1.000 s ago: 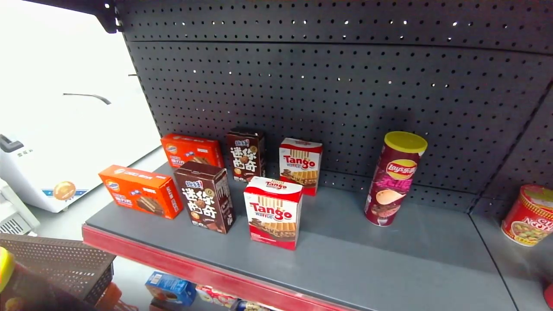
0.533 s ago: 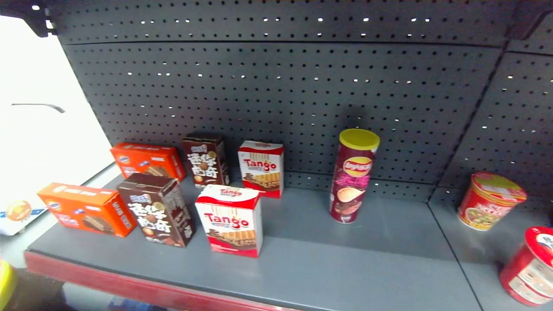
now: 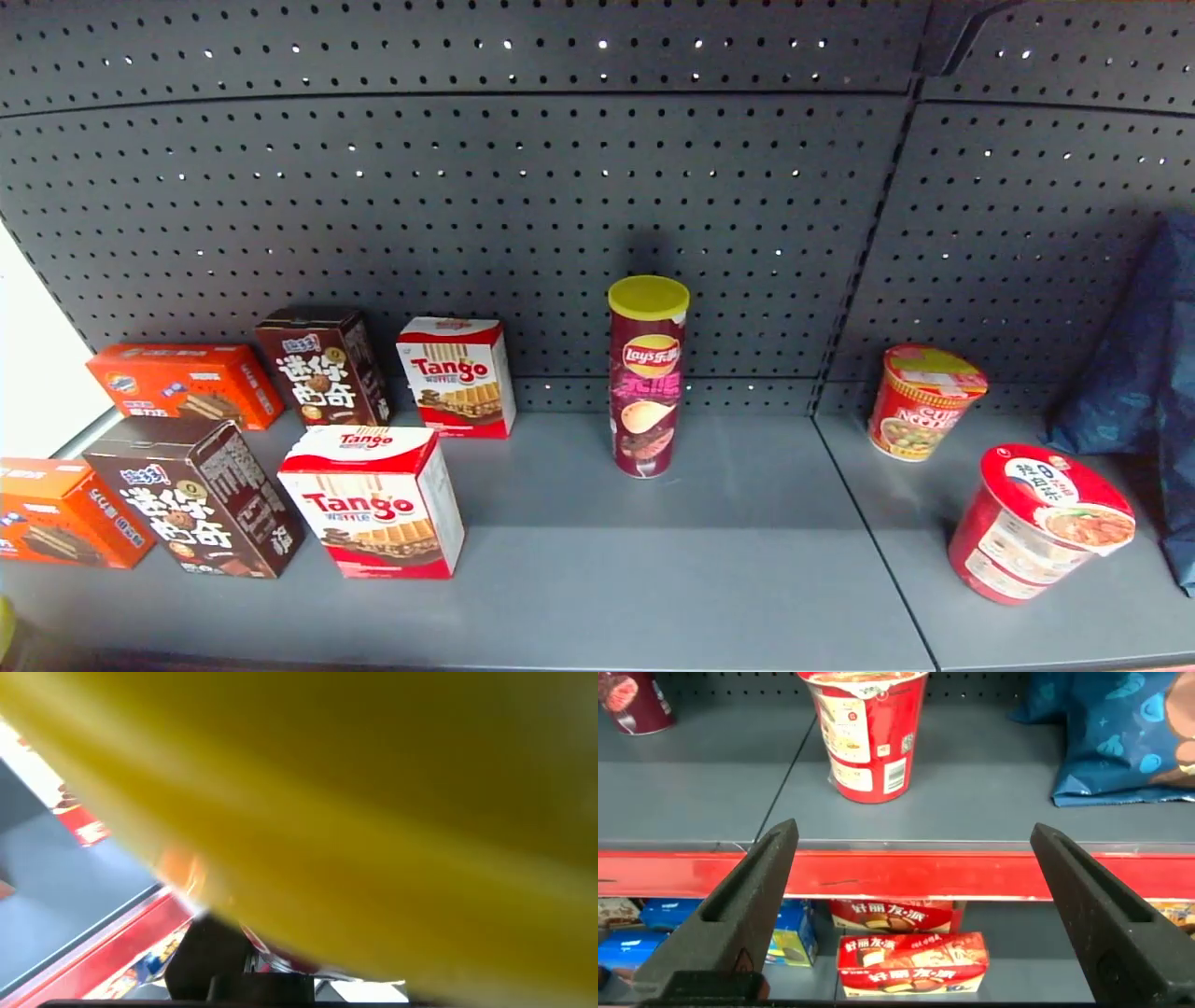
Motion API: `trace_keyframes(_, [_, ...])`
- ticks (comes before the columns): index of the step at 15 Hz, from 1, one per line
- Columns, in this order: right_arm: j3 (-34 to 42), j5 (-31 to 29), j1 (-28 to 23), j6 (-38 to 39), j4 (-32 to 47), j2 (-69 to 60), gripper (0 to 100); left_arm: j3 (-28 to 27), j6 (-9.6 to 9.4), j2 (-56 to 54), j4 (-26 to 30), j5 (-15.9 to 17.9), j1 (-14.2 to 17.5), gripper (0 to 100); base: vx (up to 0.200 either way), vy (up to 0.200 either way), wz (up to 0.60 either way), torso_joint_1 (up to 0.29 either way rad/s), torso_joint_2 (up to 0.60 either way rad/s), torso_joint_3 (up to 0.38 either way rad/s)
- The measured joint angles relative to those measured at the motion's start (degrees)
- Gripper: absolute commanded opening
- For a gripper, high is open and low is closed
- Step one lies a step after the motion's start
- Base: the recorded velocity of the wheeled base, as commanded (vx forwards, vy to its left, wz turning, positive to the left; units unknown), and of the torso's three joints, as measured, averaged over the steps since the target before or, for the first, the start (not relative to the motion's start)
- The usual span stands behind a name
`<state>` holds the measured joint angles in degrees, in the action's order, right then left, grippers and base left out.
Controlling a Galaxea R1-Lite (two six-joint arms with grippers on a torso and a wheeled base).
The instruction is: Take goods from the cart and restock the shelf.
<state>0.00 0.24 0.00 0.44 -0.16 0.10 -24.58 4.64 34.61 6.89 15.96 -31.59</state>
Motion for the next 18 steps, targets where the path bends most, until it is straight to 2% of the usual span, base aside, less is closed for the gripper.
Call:
trace_keyframes(5, [0.0, 0.0, 0.0, 0.0, 0.0, 0.0, 100, 0.13, -0.02, -2.32, 0.04, -2.22, 0.56, 0, 0.0, 0.0, 0.0, 0.0, 0.0, 0.0])
trace_keyframes(7, [0.0, 0.33, 0.0, -0.33, 0.0, 0.0, 100, -0.33, -0.41, -2.72, 0.06, -4.19, 0.56, 0, 0.0, 0.0, 0.0, 0.0, 0.0, 0.0])
trace_keyframes(9, [-0.44, -0.27, -0.13, 2.35, 0.02, 0.94, 100, -0.72, -0.44, -3.5, 0.61, -7.56, 0.56, 0, 0.0, 0.0, 0.0, 0.0, 0.0, 0.0])
trace_keyframes(11, [-5.47, -0.11, 0.51, 4.75, -0.52, 5.11, 100, -1.99, -0.68, -4.21, 4.08, -8.37, 0.61, 0, 0.0, 0.0, 0.0, 0.0, 0.0, 0.0])
trace_keyframes(12, [-9.5, 0.68, 1.71, 3.3, -0.93, 8.67, 100, -3.39, -1.08, -4.44, 6.94, -8.57, 0.55, 0, 0.0, 0.0, 0.0, 0.0, 0.0, 0.0])
trace_keyframes(15, [-20.26, 4.77, 9.45, -8.09, -1.43, 19.41, 100, -5.11, -1.61, -5.1, 7.73, -8.77, 0.48, 0, 0.0, 0.0, 0.0, 0.0, 0.0, 0.0])
trace_keyframes(18, [-26.73, 9.12, 18.38, -8.67, -1.51, 29.55, 100, -4.94, -1.52, -5.64, 7.8, -8.74, 0.55, 0, 0.0, 0.0, 0.0, 0.0, 0.0, 0.0])
